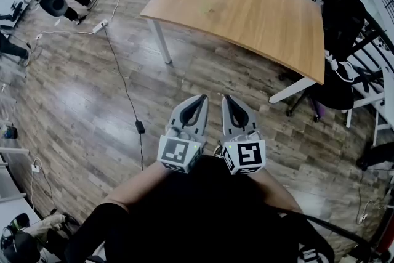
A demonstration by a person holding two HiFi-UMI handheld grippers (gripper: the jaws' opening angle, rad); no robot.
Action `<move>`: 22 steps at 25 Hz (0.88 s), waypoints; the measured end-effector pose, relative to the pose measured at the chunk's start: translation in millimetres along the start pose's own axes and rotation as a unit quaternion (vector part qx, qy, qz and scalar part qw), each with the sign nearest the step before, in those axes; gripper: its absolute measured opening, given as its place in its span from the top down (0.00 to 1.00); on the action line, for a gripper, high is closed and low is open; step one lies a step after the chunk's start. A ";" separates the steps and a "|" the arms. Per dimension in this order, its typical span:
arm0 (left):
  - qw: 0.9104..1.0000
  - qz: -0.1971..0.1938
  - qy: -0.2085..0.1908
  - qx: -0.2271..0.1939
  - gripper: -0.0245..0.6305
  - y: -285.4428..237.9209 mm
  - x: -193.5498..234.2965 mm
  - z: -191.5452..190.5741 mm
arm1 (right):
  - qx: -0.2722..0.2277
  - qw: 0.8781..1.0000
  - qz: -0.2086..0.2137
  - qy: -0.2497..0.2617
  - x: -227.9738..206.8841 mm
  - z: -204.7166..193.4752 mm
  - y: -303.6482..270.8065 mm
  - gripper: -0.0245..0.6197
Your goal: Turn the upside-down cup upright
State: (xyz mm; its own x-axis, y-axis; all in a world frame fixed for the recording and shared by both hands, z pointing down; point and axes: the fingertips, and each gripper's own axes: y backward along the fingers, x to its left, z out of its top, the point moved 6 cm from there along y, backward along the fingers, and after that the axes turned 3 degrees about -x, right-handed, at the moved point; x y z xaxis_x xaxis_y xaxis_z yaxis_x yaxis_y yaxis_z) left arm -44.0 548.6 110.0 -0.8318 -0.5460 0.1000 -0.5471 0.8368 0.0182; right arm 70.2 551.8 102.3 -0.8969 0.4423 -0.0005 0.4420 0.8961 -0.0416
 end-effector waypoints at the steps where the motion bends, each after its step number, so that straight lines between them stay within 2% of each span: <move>1: 1.000 -0.001 -0.001 0.000 0.95 0.2 3.9 0.5 | 0.000 1.000 -0.001 0.001 2.4 0.3 -3.1 0.94; 15: 1.000 -0.003 0.004 -0.007 0.95 9.8 86.3 5.7 | 0.014 1.000 -0.020 -0.013 48.4 -2.9 -65.7 0.94; 22: 1.000 0.005 0.017 0.011 0.95 -16.4 120.6 -5.9 | 0.026 0.999 -0.021 -0.027 35.0 -9.4 -111.9 0.94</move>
State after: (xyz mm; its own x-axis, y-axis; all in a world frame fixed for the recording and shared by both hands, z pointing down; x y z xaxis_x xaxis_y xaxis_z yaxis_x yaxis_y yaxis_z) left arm -134.8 469.3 127.6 -0.8341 -0.5353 0.1334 -0.5406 0.8412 -0.0047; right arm -10.4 467.4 116.4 -0.9145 0.4013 -0.0512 0.4044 0.9097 -0.0946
